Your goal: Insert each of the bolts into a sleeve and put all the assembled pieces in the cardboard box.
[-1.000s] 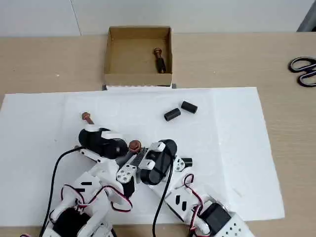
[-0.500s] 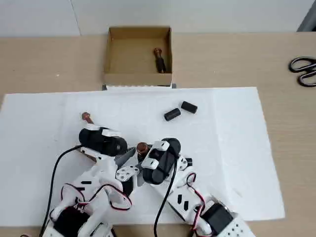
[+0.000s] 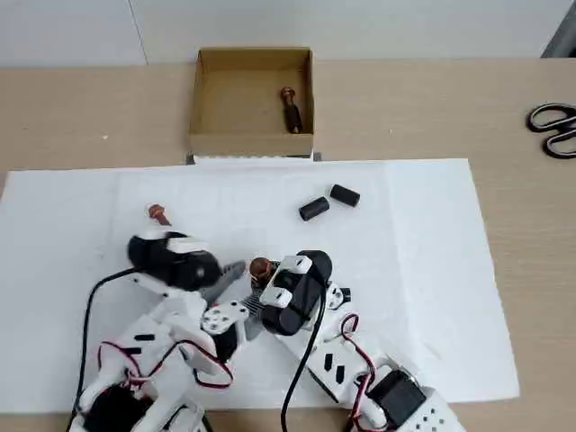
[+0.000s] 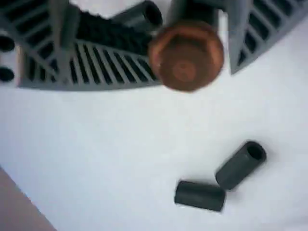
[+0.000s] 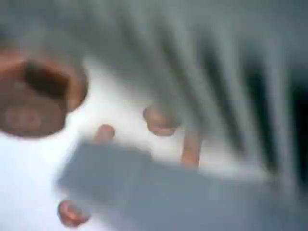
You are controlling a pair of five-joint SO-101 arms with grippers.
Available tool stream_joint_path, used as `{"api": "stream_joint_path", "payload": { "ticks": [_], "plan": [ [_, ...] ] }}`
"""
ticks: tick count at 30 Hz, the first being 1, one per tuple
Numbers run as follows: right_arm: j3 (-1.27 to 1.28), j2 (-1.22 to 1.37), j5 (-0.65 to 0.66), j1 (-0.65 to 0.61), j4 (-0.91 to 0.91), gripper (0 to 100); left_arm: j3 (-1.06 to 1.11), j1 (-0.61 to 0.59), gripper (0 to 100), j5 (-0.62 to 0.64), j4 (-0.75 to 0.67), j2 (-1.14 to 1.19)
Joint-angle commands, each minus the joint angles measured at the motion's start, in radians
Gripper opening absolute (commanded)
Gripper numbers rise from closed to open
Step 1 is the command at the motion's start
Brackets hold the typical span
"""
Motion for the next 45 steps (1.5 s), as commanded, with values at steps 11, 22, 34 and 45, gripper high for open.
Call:
{"api": "stream_joint_path", "payload": {
  "ticks": [11,22,34,45],
  "plan": [
    [-0.011,-0.005,0.003,0.038,-0.025,0.2,-0.039,-0.147,1,-0.100,-0.068,-0.002],
    [-0.097,-0.001,-0.091,0.325,-0.045,0.2,0.120,-0.362,1,-0.071,-0.052,-0.003],
    [-0.634,0.538,-0.192,0.466,-0.047,0.2,0.400,-0.454,1,-0.189,-0.284,-0.003],
    [-1.229,1.291,-0.195,0.466,-0.047,0.2,0.401,-0.459,1,-0.189,-0.288,-0.003]
  ]
}}
